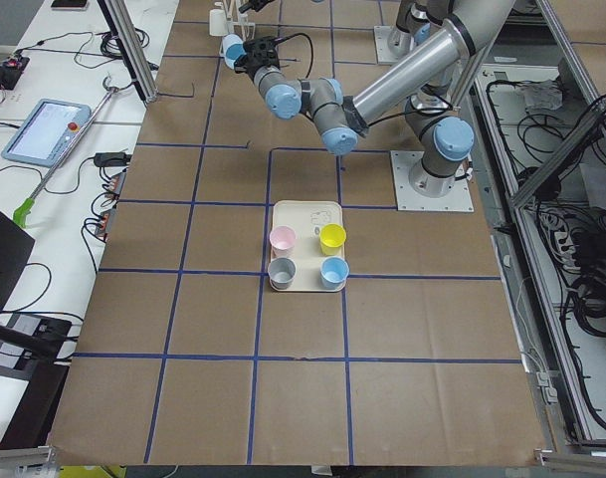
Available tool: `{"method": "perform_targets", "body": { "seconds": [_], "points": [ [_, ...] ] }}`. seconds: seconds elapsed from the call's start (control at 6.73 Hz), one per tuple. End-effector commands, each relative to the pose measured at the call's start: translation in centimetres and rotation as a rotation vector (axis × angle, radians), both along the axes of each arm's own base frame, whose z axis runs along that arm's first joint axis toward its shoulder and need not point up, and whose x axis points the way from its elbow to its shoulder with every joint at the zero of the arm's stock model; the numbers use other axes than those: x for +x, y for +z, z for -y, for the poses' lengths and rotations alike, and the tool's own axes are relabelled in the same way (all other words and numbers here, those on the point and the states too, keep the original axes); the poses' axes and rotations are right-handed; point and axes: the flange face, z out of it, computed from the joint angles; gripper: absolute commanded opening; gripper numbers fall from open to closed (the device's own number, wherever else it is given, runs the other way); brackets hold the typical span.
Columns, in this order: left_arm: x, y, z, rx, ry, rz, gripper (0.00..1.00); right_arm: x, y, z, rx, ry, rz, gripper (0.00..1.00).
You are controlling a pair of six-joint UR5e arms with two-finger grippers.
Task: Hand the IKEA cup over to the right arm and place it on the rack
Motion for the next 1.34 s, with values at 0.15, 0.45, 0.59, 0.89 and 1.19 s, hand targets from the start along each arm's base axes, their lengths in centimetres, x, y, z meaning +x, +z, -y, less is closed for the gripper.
{"method": "perform_targets", "body": {
  "seconds": [0.15, 0.45, 0.59, 0.89, 1.19],
  "points": [
    [-4.0, -0.7, 3.4, 0.019, -0.076, -0.005, 0.00, -0.6, -1.0, -0.6, 0.020, -0.065, 0.123, 1.00],
    [-7.8, -0.8, 1.9, 0.008, -0.136, -0.003, 0.00, -0.6, -1.8, -0.9, 0.089, -0.103, 0.203, 1.00],
    [-8.2, -1.1, 1.0, 0.022, -0.142, -0.017, 0.00, -0.6, -2.5, -0.8, 0.099, -0.100, 0.193, 1.00],
    [-8.7, -2.3, -0.7, 0.039, -0.147, -0.028, 0.00, -0.5, -3.5, -1.2, 0.123, -0.104, 0.190, 1.00],
    [-8.9, -2.1, -0.9, 0.036, -0.157, -0.048, 0.00, -0.7, -5.2, -2.0, 0.166, -0.112, 0.184, 0.99]
  ]
}}
